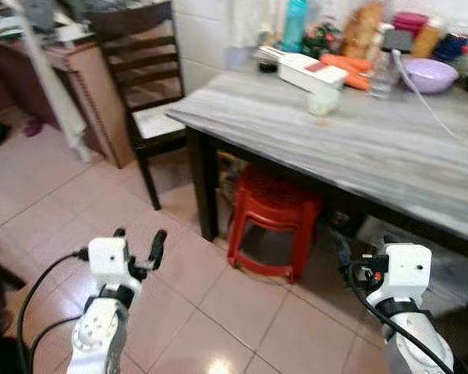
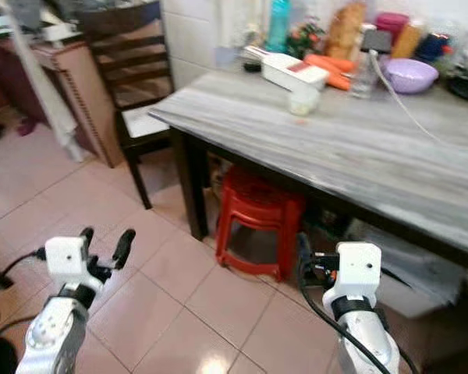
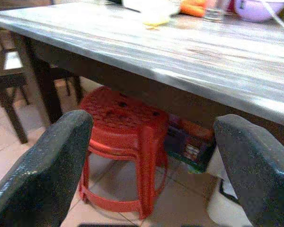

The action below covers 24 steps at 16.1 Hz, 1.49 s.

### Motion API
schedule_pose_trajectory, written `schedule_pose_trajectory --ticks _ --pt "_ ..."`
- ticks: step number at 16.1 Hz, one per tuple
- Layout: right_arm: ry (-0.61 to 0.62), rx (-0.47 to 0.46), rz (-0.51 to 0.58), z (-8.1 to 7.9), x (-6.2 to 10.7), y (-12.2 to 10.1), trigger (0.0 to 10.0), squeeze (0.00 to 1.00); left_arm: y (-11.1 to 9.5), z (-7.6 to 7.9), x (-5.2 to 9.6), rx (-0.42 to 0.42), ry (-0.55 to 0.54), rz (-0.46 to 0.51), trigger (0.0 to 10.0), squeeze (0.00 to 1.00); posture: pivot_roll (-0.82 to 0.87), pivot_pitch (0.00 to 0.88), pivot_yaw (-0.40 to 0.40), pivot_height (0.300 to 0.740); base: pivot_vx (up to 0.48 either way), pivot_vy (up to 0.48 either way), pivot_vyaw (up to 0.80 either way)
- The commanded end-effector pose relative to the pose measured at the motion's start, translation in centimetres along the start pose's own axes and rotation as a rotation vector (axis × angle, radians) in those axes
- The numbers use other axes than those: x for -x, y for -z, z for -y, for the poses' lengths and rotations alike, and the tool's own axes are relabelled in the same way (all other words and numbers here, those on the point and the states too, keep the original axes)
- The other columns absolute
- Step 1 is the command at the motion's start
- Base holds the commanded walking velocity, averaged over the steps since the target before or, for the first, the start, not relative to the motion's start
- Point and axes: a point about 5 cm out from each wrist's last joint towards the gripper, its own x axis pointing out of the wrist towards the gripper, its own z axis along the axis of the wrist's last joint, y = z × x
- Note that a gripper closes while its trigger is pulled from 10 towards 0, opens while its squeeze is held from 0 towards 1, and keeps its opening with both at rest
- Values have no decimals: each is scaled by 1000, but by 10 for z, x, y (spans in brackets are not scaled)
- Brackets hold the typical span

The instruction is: Setting the table

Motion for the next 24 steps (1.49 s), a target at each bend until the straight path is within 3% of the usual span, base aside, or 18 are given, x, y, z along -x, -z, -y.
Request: schedule_pose_trajectory --ticks 1,9,13,24 --pt "7 1 -6 0 0 2 10000 0 2 -2 0 -2 0 -18 10000 0 -100 57 38 740 0 0 -769" --pt "1 10 -7 0 -2 4 10000 0 4 2 0 22 3 -13 10000 0 -98 54 27 740 0 0 -224" --pt "-4 9 -9 0 -4 4 10000 0 2 6 0 33 47 -1 10000 0 -98 50 31 740 0 0 -800" --pt "-7 12 -3 -1 -4 3 10000 0 3 8 1 44 64 -6 10000 0 -102 53 35 740 301 0 -800"
